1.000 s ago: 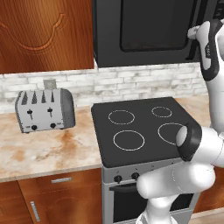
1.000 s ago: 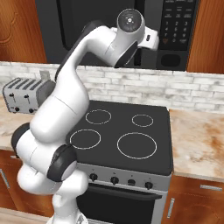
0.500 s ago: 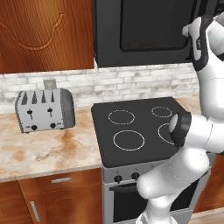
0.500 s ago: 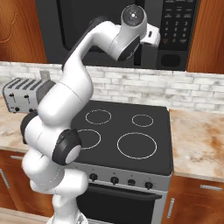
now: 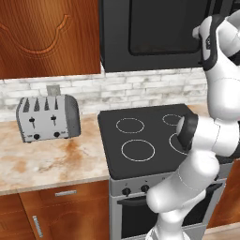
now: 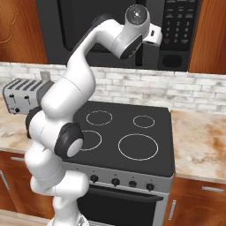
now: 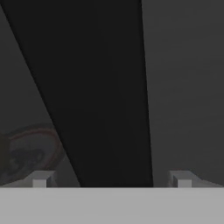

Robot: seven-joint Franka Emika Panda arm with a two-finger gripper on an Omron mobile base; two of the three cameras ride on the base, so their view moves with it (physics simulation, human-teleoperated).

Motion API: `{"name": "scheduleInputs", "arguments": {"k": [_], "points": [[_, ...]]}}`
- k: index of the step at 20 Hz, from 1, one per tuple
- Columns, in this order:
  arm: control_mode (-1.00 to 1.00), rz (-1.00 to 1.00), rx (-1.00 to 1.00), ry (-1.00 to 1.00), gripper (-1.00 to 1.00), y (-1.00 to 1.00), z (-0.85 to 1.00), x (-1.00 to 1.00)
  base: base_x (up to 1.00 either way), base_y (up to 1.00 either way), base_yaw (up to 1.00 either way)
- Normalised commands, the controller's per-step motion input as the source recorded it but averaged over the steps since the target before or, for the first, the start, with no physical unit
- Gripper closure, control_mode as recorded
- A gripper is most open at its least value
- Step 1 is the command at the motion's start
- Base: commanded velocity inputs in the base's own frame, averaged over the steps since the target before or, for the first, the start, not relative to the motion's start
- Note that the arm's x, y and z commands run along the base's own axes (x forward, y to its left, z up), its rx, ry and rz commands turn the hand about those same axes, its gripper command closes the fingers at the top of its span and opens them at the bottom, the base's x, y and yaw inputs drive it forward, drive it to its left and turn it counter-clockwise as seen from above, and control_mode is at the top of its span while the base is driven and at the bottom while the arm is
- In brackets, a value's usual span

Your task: Retrieve the reheated potato from the microwave, then place the potato, cheese, and condiment on the cutting board.

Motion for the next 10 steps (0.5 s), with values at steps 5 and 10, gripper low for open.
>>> {"name": "scheduleInputs", "arguments": {"k": [5, 10], "points": [[-1.0, 0.01, 0.0, 0.0, 1.0, 0.02, -0.06, 0.31, 0.0, 0.0, 0.0], [-1.0, 0.01, 0.01, -0.05, 1.0, 0.22, -0.22, 0.11, 0.0, 0.0, 0.0]]}}
